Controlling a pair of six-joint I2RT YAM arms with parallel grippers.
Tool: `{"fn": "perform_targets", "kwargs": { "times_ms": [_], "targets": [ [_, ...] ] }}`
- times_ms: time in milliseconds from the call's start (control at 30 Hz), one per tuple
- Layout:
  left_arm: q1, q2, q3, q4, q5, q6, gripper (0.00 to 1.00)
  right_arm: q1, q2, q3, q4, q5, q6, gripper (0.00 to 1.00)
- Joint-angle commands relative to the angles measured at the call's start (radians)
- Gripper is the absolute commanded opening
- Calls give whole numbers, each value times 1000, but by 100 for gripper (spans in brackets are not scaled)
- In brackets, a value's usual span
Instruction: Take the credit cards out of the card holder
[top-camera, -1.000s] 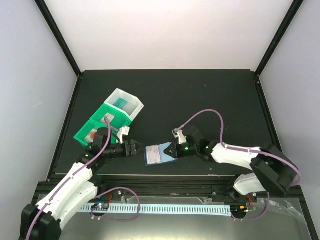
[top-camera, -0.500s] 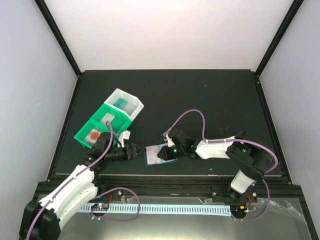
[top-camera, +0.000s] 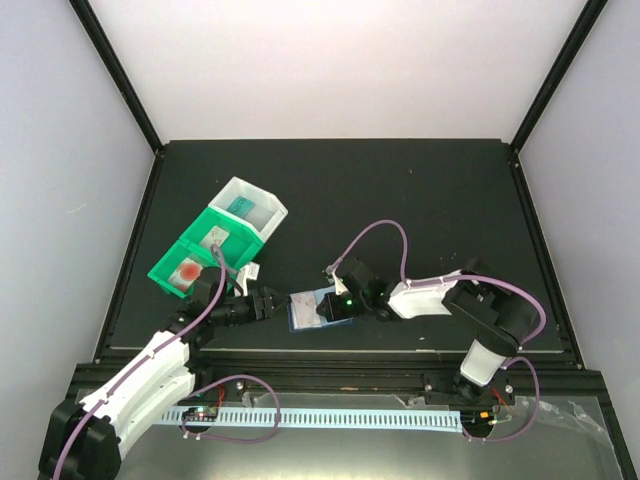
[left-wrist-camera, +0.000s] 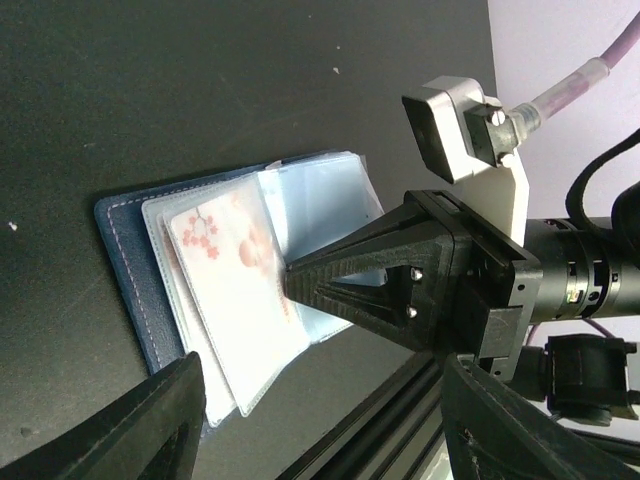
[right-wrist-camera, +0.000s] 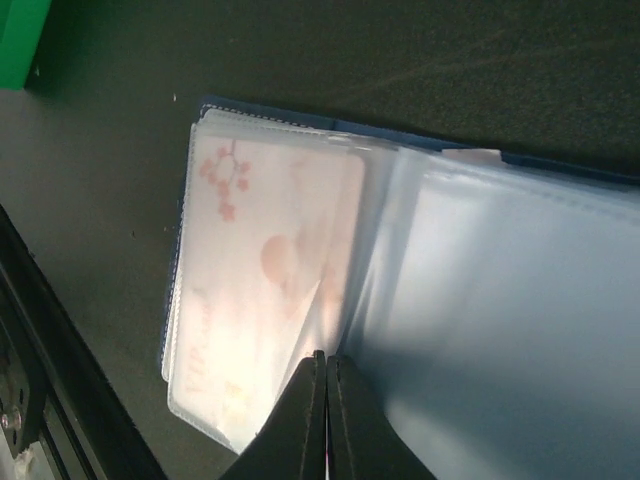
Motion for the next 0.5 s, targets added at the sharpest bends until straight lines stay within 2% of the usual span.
{"fn": "perform_targets", "kwargs": {
  "times_ms": [0,167,300,467],
  "targets": [
    [-7,9,-11,48,-16,-25,66,18,38,-23,65,0,28,3],
    [-14,21,-60,163,-18,-90,68,20,68,-45,120,-15,59,1],
    [-19,62,-86,227,-38,-119,77,20,79,-63,153,-25,75,1],
    [-27,120,-99,317,-40,-140,79,20,80,-76,171,-33,79,1]
  ]
}}
